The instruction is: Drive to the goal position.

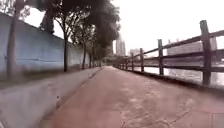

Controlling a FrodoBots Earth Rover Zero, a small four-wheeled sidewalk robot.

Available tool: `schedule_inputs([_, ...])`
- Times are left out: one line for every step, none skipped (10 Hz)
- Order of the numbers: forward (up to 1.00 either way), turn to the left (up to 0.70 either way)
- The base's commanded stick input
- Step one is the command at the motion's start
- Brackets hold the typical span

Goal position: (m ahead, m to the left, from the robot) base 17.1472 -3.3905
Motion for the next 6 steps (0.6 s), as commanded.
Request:
schedule_inputs([1.0, 0.0])
schedule_inputs([1.0, 0.0])
schedule_inputs([1.0, 0.0])
schedule_inputs([1.0, 0.0])
schedule_inputs([1.0, 0.0])
schedule_inputs([1.0, 0.0])
